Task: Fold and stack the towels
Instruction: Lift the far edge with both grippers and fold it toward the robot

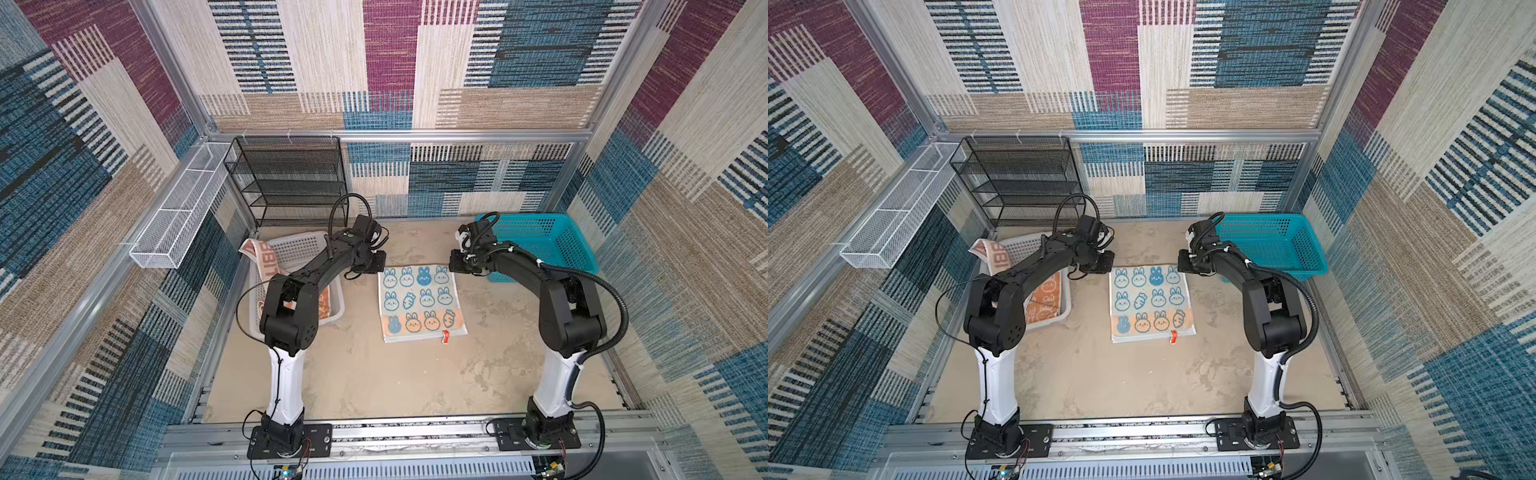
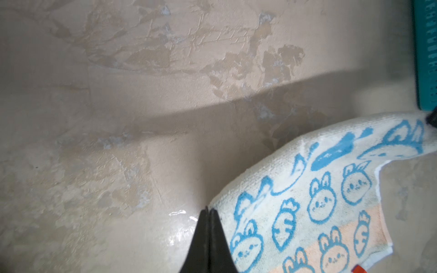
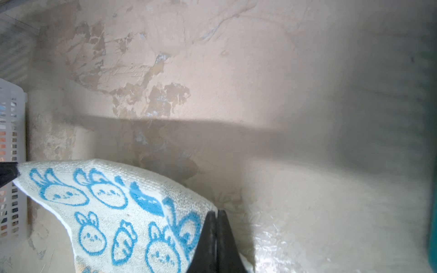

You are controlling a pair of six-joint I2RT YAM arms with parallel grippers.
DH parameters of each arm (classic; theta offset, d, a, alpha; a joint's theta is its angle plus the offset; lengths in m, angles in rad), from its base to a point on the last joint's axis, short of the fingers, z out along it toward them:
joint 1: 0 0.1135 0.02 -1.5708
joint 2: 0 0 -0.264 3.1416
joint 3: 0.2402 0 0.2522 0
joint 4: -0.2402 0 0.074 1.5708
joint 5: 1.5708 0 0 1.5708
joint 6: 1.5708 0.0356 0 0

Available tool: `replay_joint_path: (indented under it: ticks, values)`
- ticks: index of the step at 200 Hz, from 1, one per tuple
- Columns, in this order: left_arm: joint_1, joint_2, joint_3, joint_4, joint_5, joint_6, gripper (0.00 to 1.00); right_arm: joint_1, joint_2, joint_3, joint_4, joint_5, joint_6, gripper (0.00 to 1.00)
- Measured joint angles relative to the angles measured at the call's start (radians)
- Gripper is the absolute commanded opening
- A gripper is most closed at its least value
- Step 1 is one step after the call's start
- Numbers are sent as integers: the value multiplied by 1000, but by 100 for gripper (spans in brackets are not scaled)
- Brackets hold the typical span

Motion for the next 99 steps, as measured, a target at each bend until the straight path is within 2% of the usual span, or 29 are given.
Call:
replay_joint_path:
  ticks: [46, 99]
  values:
    - [-26, -135, -169, 34, 0, -3, 0, 1, -140, -171, 24, -10, 22, 0]
    - [-122, -294, -455, 115, 1, -74, 0, 5, -275, -420, 78, -48, 52, 0]
